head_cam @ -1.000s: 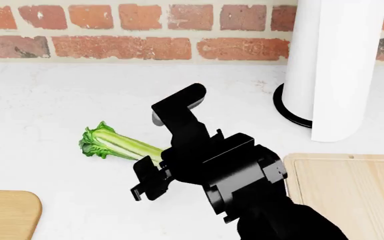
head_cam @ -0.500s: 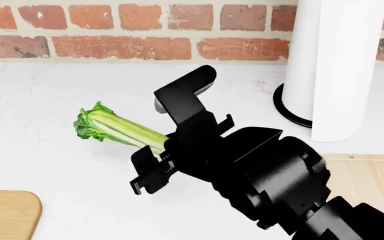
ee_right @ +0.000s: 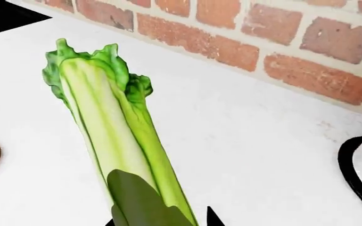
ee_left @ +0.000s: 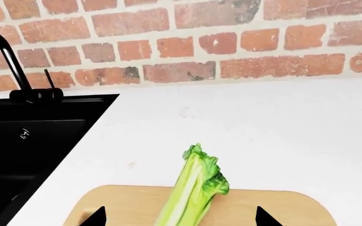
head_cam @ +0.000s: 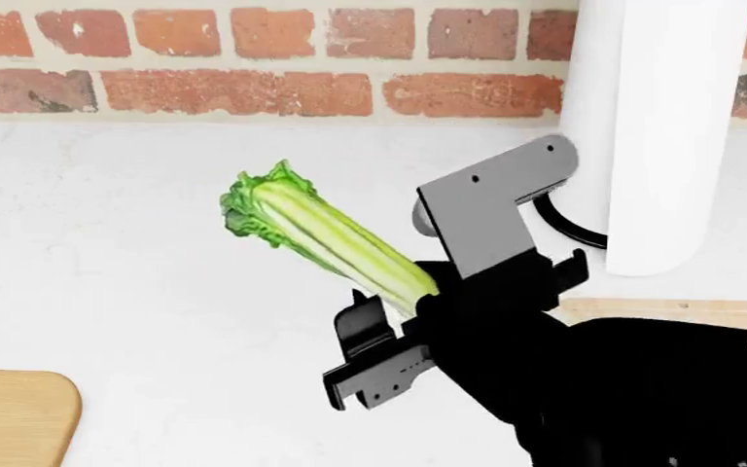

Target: Place the celery and the celery on separate cutting boards.

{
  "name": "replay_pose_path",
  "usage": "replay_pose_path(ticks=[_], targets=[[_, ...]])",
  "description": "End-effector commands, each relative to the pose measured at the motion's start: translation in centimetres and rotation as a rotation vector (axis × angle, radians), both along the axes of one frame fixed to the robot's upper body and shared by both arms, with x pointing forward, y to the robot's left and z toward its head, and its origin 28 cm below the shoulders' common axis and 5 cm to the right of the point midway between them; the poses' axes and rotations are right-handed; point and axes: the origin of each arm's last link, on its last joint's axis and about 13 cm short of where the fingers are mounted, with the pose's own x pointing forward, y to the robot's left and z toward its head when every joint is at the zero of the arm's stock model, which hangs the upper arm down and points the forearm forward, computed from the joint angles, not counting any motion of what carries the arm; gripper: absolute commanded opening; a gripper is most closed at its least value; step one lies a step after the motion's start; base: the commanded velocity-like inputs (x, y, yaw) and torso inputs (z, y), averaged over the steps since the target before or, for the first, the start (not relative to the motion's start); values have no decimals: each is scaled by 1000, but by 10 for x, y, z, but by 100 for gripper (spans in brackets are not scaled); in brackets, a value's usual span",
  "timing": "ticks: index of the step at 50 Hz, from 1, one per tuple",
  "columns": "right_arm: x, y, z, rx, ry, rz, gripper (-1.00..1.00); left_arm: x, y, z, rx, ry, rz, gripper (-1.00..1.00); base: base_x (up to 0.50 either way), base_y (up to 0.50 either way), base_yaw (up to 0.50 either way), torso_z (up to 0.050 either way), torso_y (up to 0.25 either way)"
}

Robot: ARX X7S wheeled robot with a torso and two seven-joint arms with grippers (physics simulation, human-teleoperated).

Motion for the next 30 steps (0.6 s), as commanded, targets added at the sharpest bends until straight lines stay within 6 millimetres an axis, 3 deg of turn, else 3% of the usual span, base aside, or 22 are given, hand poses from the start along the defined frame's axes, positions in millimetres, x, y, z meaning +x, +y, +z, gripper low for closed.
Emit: replay_pose_path(ticks=[1,13,27,30], targets=[[-44,-28,11,6,-62,-109,-100,2,-6,1,-26,-35,-52,100,0,0,0,0,0],[-70,-61,-1,16,-52,-256,-100,1,-5,2,-30,-40,-57,100,0,0,0,0,0],[-93,-93,10,19,-69,-384,-100,2,-7,4,-22,-41,-57,100,0,0,0,0,1],[-98,-101,0,3,-46,-429,-100,3,-7,3,-23,-39,-57,100,0,0,0,0,0]])
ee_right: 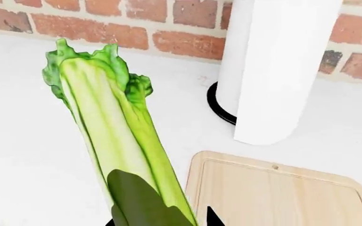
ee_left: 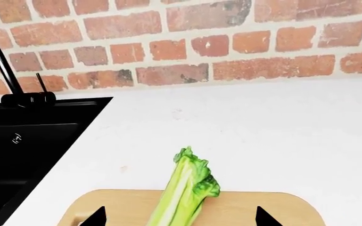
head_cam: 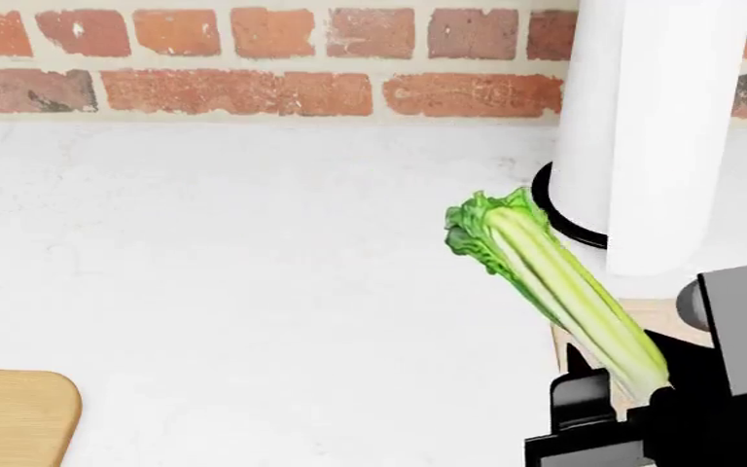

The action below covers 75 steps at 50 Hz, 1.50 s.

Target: Place the celery and the celery on separate cutting boards.

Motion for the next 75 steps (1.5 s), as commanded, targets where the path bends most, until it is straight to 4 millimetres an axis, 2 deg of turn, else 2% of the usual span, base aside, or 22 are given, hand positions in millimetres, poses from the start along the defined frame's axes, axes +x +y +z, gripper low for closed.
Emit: replay_pose_path(ticks=[1,10,20,32,53,61,62,72,75], targets=[[-19,-24,-1,-30,-22,-105,-100,2,-3,2,-26,-35,-36,100,0,0,0,0,0],[-29,-44,0,-28,-45,-219,-100,3,-5,1,-25,-33,-40,100,0,0,0,0,0],[-14,-52,-9,-19,-66,-267,-100,3,-6,0,-21,-27,-43,100,0,0,0,0,0],[1,-55,-29,-3,-33,-295,-100,1,-4,-2,-20,-25,-40,100,0,0,0,0,1],[-6,-59,-61,8,45,-300,-100,2,-7,-4,-15,-18,-46,100,0,0,0,0,0],[-7,-59,-64,8,56,-298,-100,4,-8,-7,-14,-12,-46,100,0,0,0,0,1],[-7,-59,-64,9,55,-299,100,4,-8,-8,-14,-11,-46,100,0,0,0,0,0],[-9,-59,-57,12,35,-307,100,5,-9,-8,-12,-6,-48,100,0,0,0,0,0],[-10,-58,-48,8,11,-306,100,5,-10,-8,-11,-7,-51,100,0,0,0,0,0]])
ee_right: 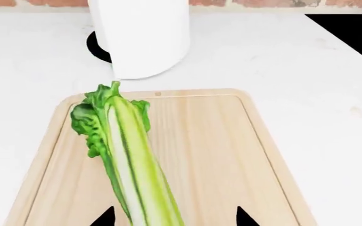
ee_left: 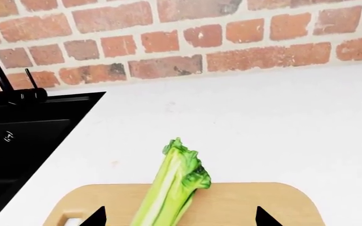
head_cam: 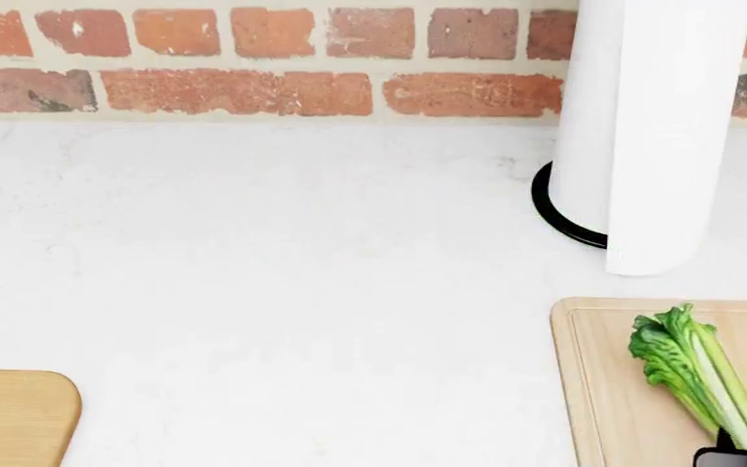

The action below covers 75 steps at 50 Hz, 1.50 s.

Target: Place the celery and the celery on separate cutting boards.

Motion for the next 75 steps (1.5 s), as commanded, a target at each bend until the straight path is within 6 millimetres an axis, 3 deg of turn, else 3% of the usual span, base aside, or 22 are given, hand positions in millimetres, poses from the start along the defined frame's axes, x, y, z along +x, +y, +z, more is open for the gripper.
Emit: replay_pose_path(ticks=[1,10,20,33,42,50,57,70,71,72,75], targets=[[2,2,20,-18,-72,13,100,1,-3,1,-28,-31,-38,100,0,0,0,0,0],[4,16,49,-64,-168,56,100,2,-4,2,-28,-33,-42,100,0,0,0,0,0],[-4,30,79,-102,-249,100,100,8,-14,19,-31,-88,-84,100,0,0,0,0,0],[-7,37,124,-130,-340,119,100,19,-24,60,-19,-222,-58,100,0,0,0,0,0],[-4,41,144,-142,-368,139,100,17,-26,78,-17,-259,-69,100,0,0,0,0,0],[5,45,159,-154,-379,157,100,24,-26,86,-12,-259,-65,100,0,0,0,0,0],[10,46,173,-161,-405,161,100,31,-30,105,-25,-285,-74,100,0,0,0,0,0],[17,49,187,-166,-457,205,100,35,-39,133,-31,-328,-63,100,0,0,0,0,0],[16,50,190,-168,-458,207,100,35,-39,133,-35,-330,-61,100,0,0,0,0,0],[10,56,207,-170,-459,215,100,38,-40,132,-40,-326,-64,100,0,0,0,0,0],[11,59,214,-172,-456,219,100,45,-40,129,-46,-314,-57,100,0,0,0,0,0]])
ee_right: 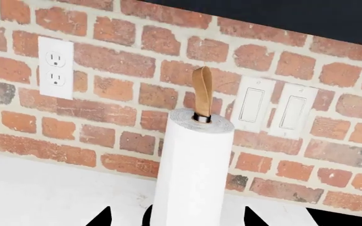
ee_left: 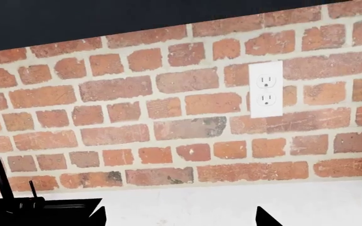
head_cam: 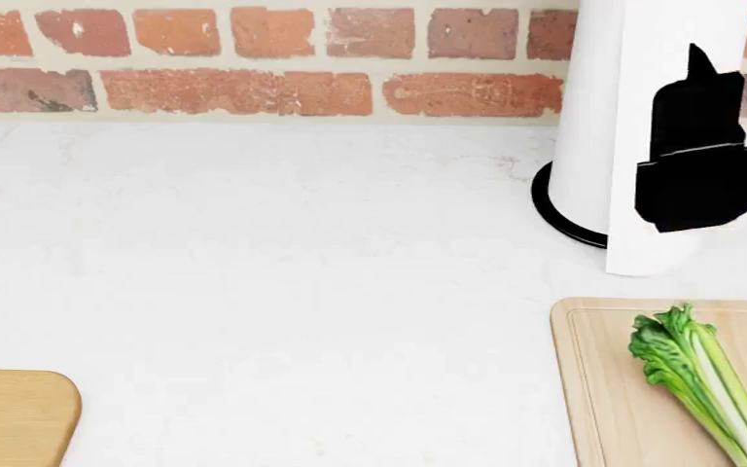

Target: Place the celery and the celery on separate cutting boards.

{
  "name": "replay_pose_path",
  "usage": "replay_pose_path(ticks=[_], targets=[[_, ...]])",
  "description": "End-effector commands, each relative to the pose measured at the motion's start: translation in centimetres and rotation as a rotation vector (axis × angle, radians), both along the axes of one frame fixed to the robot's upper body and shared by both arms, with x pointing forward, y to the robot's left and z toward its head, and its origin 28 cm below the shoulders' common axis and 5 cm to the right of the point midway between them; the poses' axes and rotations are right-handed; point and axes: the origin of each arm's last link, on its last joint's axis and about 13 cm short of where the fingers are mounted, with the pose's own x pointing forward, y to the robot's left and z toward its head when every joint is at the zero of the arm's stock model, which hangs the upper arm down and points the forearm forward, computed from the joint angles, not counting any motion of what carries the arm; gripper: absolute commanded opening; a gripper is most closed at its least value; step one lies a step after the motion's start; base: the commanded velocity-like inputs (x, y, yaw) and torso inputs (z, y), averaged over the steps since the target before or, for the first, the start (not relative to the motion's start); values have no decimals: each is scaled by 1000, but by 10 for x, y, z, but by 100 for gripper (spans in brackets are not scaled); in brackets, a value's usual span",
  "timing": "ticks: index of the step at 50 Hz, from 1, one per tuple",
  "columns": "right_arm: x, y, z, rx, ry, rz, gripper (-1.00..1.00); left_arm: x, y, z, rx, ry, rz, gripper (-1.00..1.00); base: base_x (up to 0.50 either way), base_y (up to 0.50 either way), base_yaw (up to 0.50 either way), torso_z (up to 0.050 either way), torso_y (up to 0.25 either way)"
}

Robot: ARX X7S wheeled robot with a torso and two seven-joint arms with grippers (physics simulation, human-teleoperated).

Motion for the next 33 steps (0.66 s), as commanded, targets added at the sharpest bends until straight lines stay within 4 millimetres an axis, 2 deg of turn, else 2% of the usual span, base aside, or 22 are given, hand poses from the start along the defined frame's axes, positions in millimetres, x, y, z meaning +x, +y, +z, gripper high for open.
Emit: replay_pose_path(ticks=[1,6,11,17,22,26,33], targets=[[-1,11,32,-22,-29,42,100,10,-5,14,-57,-21,-34,100,0,0,0,0,0],[6,10,38,-20,-27,31,100,20,0,20,-62,-8,-19,100,0,0,0,0,0],[14,13,52,-9,-50,29,100,28,-5,38,-70,-43,-18,100,0,0,0,0,0],[19,14,60,-5,-62,26,100,35,-15,43,-55,-45,-34,100,0,0,0,0,0],[23,13,75,-3,-81,16,100,39,-24,45,-45,-55,-42,100,0,0,0,0,0],[29,17,89,-15,-90,25,100,42,-25,41,-50,-47,-41,100,0,0,0,0,0],[38,19,98,-16,-94,21,100,42,-23,44,-50,-49,-38,100,0,0,0,0,0]])
